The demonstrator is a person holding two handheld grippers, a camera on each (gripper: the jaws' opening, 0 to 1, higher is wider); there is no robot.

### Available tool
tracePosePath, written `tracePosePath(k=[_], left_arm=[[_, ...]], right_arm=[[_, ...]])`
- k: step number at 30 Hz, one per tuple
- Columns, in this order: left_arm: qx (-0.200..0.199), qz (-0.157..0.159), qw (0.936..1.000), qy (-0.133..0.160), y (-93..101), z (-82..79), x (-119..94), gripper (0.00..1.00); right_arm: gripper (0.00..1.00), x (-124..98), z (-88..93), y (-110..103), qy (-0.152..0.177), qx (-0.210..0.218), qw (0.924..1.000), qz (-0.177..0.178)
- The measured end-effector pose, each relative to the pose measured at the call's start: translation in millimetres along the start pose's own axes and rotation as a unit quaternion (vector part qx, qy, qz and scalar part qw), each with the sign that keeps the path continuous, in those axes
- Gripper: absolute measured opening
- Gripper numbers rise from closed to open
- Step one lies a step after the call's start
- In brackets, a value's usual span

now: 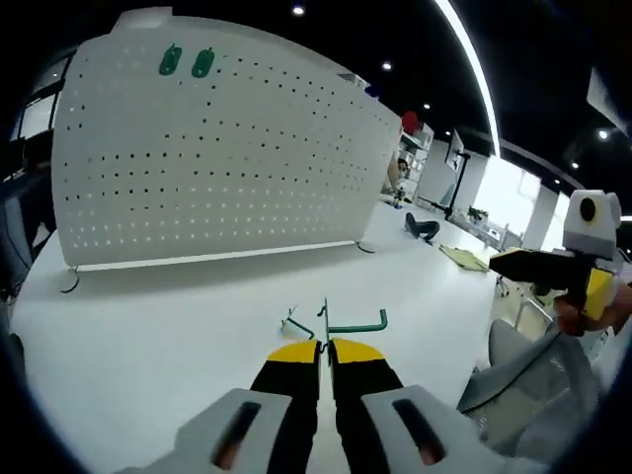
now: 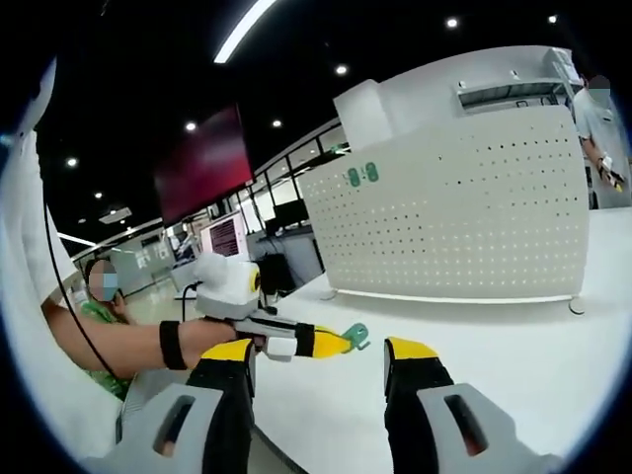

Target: Insert the hook assembly into the mounting plate slot until the hook locks in place.

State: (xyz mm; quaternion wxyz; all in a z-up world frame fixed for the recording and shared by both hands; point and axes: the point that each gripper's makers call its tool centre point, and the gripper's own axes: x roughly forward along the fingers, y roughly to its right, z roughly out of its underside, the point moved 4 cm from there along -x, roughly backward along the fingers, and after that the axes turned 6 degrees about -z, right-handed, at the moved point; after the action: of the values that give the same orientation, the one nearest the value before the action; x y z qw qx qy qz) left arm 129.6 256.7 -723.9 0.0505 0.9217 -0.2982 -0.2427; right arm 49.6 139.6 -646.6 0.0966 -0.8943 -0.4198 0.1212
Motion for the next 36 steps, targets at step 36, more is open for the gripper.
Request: tracePosePath(k=[36], left_arm=[[0.048,0.06,0.9883,0.131,43.6,-30.7,-45.5,0.04]], right_arm=[[0.3,22.3,1.3,-3.4,0.014,0.067,0.9976,-0.001]])
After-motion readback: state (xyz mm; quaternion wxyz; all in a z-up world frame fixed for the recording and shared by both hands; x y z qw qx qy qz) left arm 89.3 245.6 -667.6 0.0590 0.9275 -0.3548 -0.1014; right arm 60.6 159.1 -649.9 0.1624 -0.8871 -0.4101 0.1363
